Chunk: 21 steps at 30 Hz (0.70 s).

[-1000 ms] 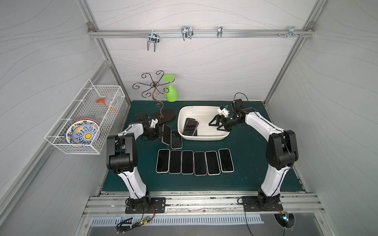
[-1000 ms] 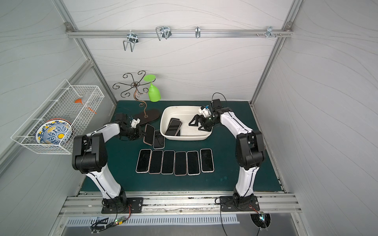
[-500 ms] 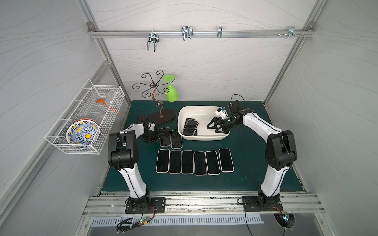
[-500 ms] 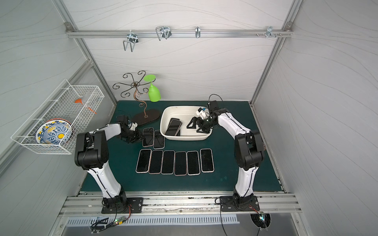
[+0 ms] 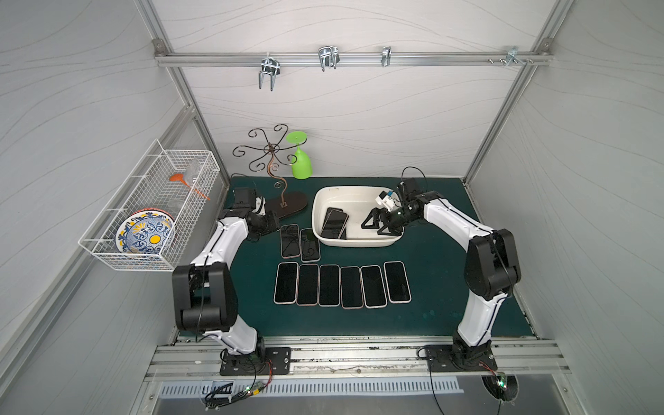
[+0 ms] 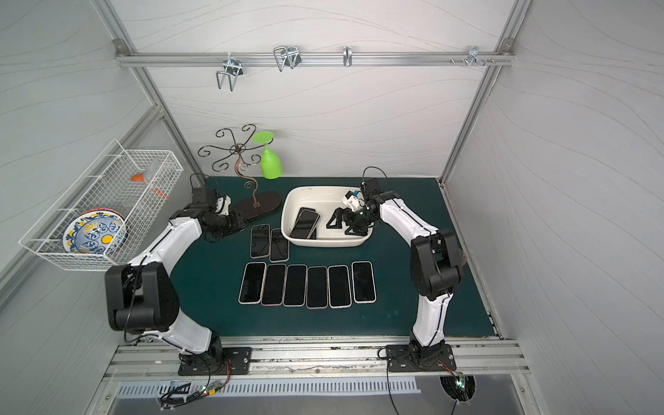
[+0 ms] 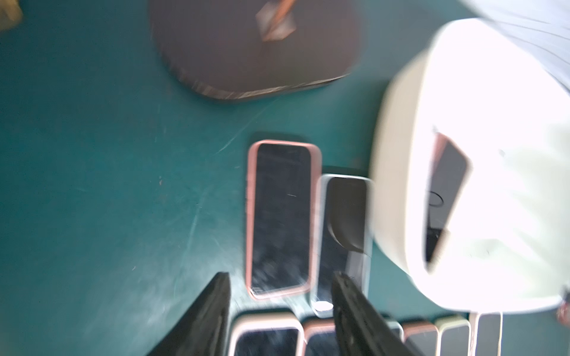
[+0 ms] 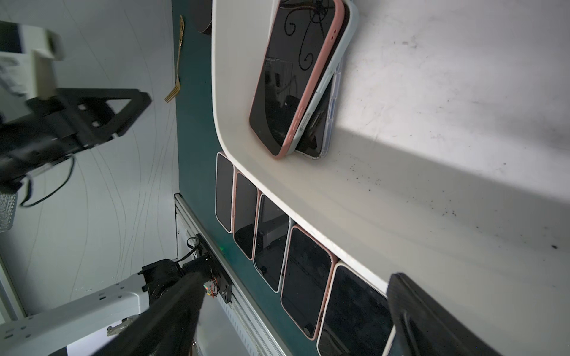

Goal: Take the phone out of the storage box
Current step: Place the phone at the center of the board, then pick up the phone from the storage box.

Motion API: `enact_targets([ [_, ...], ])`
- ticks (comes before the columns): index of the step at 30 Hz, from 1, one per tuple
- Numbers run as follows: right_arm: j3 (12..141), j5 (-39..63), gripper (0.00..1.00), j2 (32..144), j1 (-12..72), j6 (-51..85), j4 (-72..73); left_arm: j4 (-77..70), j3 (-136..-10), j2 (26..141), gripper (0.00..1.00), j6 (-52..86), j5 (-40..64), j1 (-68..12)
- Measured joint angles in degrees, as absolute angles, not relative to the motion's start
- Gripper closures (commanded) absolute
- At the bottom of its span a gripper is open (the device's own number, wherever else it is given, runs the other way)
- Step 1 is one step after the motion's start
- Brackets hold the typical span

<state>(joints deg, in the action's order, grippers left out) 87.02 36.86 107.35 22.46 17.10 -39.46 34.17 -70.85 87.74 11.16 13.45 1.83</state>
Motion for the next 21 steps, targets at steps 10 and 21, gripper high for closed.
enact_targets([
  [10,83.1,34.9,0.01,98.2,19.6,19.2,-38.8,40.6,-86.8,88.7,0.19,4.9,4.4,-21.1],
  [21,79.9,34.5,0.01,90.9,12.8,18.9,-39.1,46.3,-101.3,111.8,0.04,3.2,-0.8,-25.4],
])
